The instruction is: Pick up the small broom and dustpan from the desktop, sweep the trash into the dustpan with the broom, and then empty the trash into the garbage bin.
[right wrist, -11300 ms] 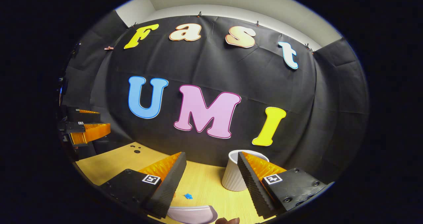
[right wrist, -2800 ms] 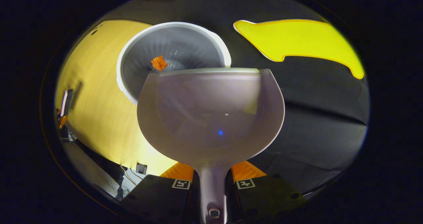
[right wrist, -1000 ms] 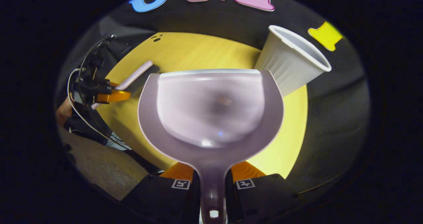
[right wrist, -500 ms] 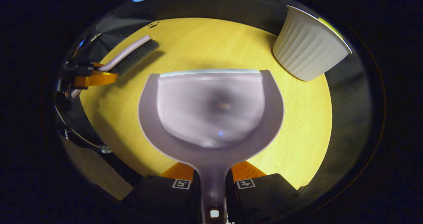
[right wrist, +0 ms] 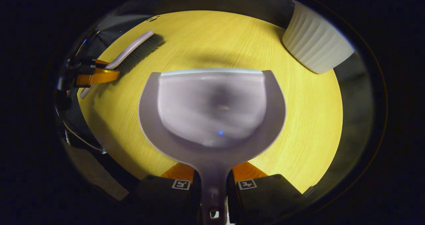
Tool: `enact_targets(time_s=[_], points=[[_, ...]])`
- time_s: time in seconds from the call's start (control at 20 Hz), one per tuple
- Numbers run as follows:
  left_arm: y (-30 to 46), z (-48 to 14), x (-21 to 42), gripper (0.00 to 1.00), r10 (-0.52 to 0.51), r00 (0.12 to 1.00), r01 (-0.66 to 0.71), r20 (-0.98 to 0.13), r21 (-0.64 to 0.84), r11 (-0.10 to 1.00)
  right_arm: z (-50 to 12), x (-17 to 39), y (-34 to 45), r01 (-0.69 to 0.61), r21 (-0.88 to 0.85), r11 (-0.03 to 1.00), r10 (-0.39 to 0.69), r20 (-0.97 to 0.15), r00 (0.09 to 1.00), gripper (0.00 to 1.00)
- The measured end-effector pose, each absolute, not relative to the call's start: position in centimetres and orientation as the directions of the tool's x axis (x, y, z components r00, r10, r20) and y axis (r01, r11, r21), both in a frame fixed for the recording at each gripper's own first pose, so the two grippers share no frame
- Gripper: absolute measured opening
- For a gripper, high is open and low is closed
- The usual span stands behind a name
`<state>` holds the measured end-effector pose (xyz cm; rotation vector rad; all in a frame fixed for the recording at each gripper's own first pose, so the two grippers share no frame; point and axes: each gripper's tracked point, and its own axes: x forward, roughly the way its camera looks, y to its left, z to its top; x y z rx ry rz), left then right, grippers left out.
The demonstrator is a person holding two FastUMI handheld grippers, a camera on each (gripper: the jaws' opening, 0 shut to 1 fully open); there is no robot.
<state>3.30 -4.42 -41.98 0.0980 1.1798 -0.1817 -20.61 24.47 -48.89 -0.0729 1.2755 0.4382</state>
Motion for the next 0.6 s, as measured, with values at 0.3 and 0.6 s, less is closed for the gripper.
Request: enact_targets(time_s=[0.3,0.6], points=[[-3.9,-40.7,2.5,0.34,-0.063,0.388,0.202,-0.919,0.018,0.979,-47.6,-21.0,24.4,-0.346,0.209,0.915,0.297,-0.928,0.224,0.42],[-4.1,-36.2,1.6,0.34,-0.069,0.460,0.229,-0.885,0.043,0.972,-42.6,-21.2,22.9,-0.326,0.236,0.915,0.337,-0.893,0.299,0.42]])
